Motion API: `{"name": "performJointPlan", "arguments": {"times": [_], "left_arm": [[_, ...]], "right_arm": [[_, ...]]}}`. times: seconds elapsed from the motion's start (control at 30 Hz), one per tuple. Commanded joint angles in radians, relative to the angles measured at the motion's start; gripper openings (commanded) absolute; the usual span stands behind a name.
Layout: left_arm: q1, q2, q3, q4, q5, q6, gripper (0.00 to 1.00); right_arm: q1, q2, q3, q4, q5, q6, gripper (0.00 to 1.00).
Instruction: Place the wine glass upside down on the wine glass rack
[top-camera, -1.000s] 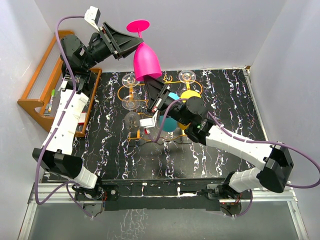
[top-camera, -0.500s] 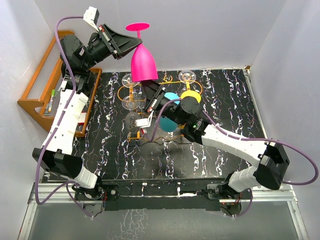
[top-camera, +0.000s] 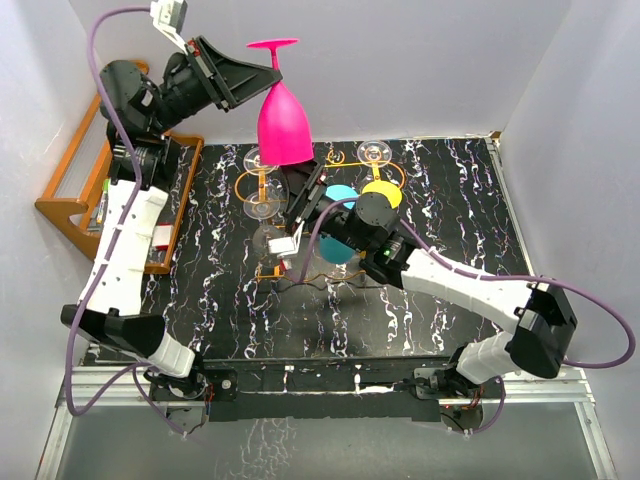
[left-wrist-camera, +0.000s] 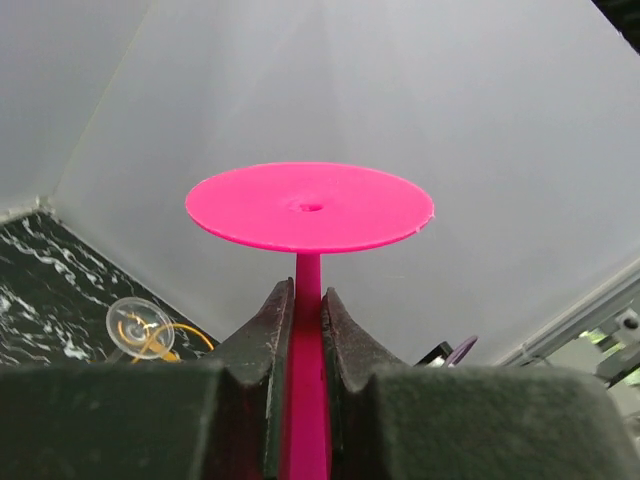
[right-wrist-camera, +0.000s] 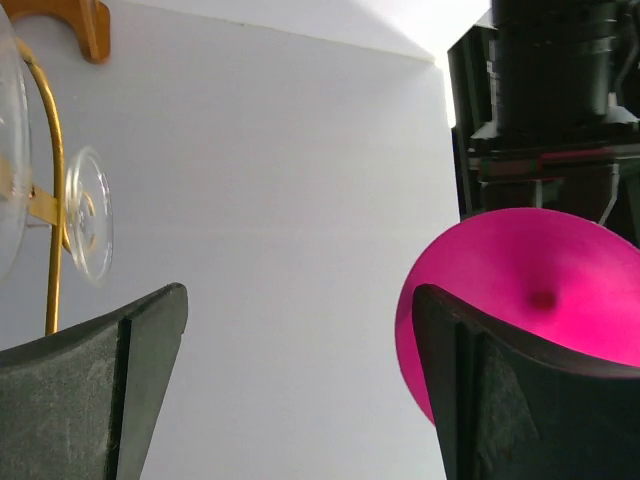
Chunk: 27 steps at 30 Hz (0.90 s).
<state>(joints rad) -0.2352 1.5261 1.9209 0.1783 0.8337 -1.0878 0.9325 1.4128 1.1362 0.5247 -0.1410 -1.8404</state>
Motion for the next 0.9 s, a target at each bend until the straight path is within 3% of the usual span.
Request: {"name": "performJointPlan", "arguments": {"times": [0.0,0.27,0.43,0.57,0.63,0.73,0.8,0.87], "left_arm": [[-0.005,-0.065,0.111,-0.035,0.033,0.161,0.0],[-0.004,-0.145,0.128,-0.199,0.023,0.346,0.0],[-0.005,-0.281,-0.033,-0.223,0.051,0.36,0.0],[-0.004,-0.41,-0.215,-0.248,0.065,0.39,0.0],[-0.006,-0.467,-0.314,-0.235,0.066,0.4,0.0],[-0.007,-0.553,-0.478,-0.17,0.067,0.394,0.0],[-0.007,-0.599,-0.565,-0.139,0.054,0.396,0.0],[-0.012,-0.647,-0.664,-0.093,0.041,0.397,0.0]], "right_arm": [[0.032,-0.07,0.022,-0.059,-0.042,0.055,0.98],[0.162,-0.249,-0.074,-0.18,-0.009,0.144,0.98],[0.257,-0.399,-0.117,-0.205,-0.001,0.275,0.98],[0.269,-0.484,-0.14,-0.098,0.03,0.427,0.98],[0.27,-0.494,-0.14,-0.024,0.114,0.541,0.98],[0.275,-0.445,-0.001,0.018,0.413,0.941,0.98],[0.274,-0.389,0.172,-0.131,0.632,1.169,0.98],[0.275,-0.335,0.308,-0.301,0.721,1.263,0.98]]}}
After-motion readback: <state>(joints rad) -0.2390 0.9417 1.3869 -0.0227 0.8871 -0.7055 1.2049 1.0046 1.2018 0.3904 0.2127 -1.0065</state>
